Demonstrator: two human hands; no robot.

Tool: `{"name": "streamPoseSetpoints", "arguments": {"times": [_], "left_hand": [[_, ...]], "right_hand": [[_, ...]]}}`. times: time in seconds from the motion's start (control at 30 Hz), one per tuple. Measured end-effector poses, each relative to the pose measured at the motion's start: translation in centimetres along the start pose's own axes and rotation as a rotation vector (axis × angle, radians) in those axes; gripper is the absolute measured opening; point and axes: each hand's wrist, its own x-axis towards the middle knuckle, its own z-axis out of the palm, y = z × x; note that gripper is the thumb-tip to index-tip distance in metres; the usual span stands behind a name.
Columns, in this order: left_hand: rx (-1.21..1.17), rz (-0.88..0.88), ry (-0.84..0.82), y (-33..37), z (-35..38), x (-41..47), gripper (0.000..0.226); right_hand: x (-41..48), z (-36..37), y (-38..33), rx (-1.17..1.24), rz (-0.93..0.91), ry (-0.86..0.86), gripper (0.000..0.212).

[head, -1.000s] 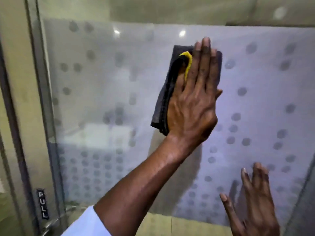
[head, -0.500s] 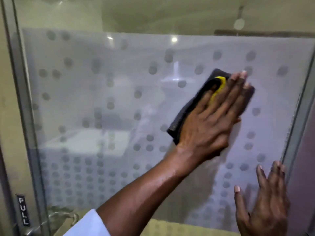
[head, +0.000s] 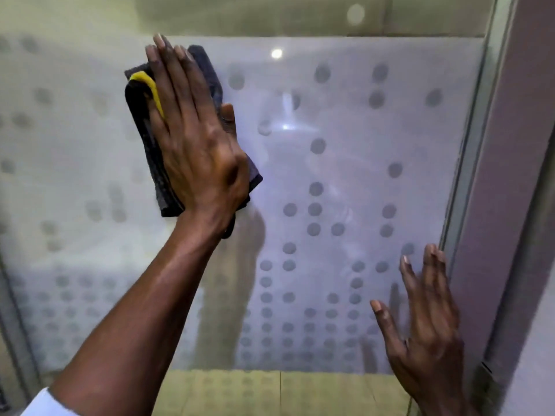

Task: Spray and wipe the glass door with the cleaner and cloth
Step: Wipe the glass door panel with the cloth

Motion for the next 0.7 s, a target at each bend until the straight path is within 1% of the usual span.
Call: {"name": "streamPoseSetpoints", "arguments": {"times": [0.1,0.17,0.27,0.4,0.53,0.6,0.7], "left_hand": [[-0.041,0.085,-0.018,3.1,1.0,-0.9,0.063],[-0.065,0.172,-0.07,5.8,1.6,-1.9,0.065],[-0.123,0.296,-0.139,10.0,2.3,-4.0,0.068],[-0.195,0.465,-0.244,14.1,3.1,-7.5,0.069],[-0.263,0.607,-0.359,15.3,3.7,-11.6,0.067],[-0.298,0.668,-0.418,15.0,3.6,-14.0,0.073],[-0.317,0.758,-0.49,13.6,3.0,-17.9,0.086]], "right_hand": [[0.0,-0.5,0.2,0.058,0.007,-0.018,0.073],[-0.1,-0.8,0.2,0.114,0.031,-0.006,0.071],[0.0,-1.2,0.2,0.218,0.097,0.009,0.069],[0.1,-1.8,0.6,0.264,0.199,0.053,0.066],[0.0,-2.0,1.1,0.267,0.172,0.054,0.064],[-0.2,-2.0,1.4,0.281,0.162,0.066,0.065],[-0.3,-1.9,1.8,0.297,0.153,0.073,0.074]]}}
